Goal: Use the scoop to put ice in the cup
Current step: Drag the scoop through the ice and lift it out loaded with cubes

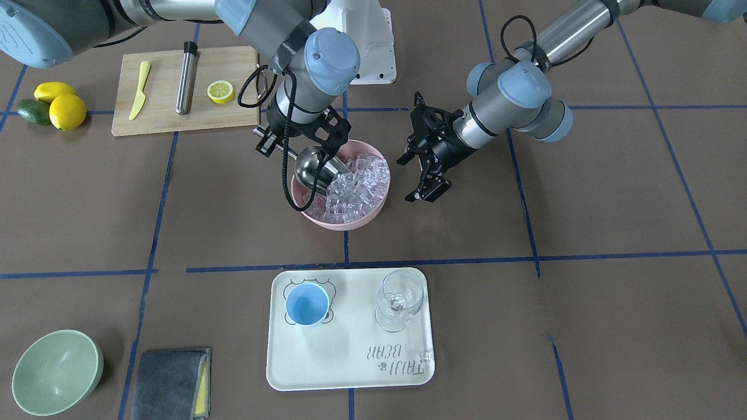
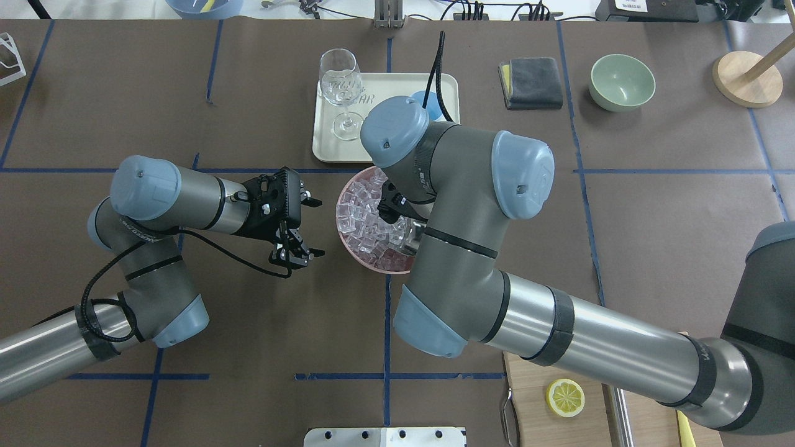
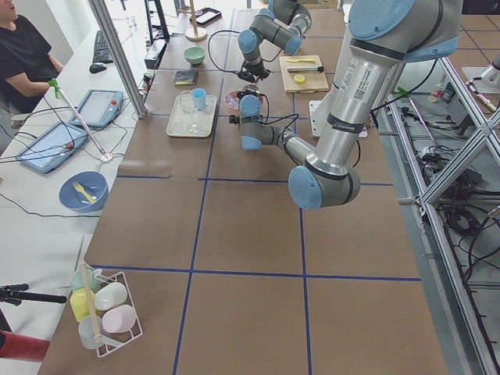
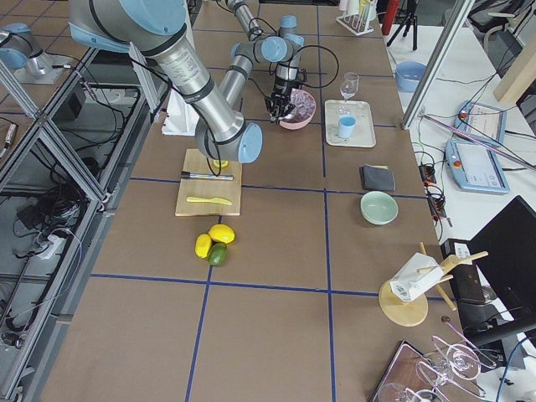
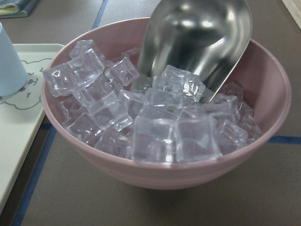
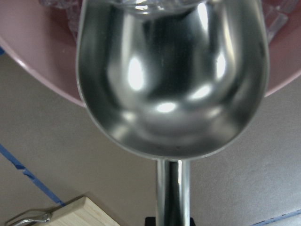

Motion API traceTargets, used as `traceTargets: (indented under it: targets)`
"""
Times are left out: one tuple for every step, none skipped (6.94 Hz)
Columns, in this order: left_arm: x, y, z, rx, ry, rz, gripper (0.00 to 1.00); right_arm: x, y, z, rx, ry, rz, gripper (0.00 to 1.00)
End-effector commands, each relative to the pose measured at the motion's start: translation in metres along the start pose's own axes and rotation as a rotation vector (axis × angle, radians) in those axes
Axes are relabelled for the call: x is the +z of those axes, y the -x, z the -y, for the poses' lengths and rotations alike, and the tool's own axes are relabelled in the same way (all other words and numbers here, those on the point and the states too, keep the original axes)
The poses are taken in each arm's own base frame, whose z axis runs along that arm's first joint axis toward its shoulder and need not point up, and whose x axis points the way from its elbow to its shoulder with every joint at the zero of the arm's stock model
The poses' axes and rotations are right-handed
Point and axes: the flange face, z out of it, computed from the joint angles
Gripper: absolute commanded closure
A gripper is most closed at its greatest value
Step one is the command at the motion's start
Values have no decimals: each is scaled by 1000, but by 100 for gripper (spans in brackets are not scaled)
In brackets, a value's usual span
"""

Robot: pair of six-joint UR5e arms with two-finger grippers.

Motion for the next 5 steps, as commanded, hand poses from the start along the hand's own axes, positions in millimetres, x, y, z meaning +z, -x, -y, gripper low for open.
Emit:
traceTargets:
  targets:
    - [0, 0, 1, 1, -2, 0, 0, -2, -7, -7, 11, -23, 34, 100]
    - [0, 0, 1, 1, -2, 0, 0, -14, -9, -14, 16, -55, 31, 100]
    - [-1, 1, 1, 1, -2, 1, 0, -14, -9, -13, 49, -90, 30, 100]
    - [-1, 1, 0, 0, -1, 3, 0, 1, -13, -15, 64, -137, 39, 100]
    - [-2, 3, 1, 0, -2, 6, 0, 7, -13, -16, 75, -167, 64, 100]
